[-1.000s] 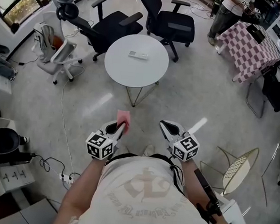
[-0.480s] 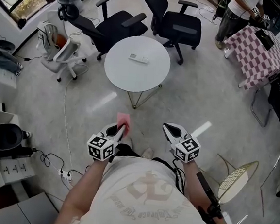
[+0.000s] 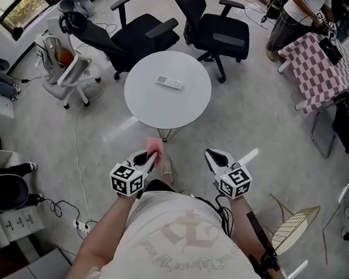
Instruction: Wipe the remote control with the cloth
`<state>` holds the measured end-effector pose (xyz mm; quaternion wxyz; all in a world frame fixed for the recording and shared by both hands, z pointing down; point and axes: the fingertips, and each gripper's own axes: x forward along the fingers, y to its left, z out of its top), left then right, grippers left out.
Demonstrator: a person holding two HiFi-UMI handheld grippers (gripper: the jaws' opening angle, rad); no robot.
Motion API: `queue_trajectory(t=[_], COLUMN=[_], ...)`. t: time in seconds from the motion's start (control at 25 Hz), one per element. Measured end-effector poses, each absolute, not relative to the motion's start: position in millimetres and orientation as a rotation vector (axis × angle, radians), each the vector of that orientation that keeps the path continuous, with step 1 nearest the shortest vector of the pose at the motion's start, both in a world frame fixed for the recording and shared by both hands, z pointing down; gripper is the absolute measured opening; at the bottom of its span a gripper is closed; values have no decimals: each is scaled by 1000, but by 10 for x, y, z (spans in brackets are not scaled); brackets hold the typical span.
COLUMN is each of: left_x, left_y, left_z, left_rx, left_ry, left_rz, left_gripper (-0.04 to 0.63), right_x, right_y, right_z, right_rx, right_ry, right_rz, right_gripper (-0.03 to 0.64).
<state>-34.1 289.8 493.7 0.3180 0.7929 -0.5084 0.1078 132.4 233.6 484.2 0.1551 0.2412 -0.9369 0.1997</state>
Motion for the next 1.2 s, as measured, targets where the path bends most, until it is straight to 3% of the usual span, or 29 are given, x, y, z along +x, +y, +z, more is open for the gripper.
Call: queue_trajectory(t=[0.52, 1.2], left_x=[-1146, -1104], left_y=[1665, 878], left_z=[5017, 5351], left_rx=[2135, 2041], left_ry=[-1228, -1158], left_rz=[320, 409], left_gripper=[31, 31], right_x=[551, -16], right_y=[1254, 239], right_z=[4780, 5672], right_rx=[811, 574], right_ry=[-2608, -2411], right_rz=[523, 372], right_gripper=[6, 8])
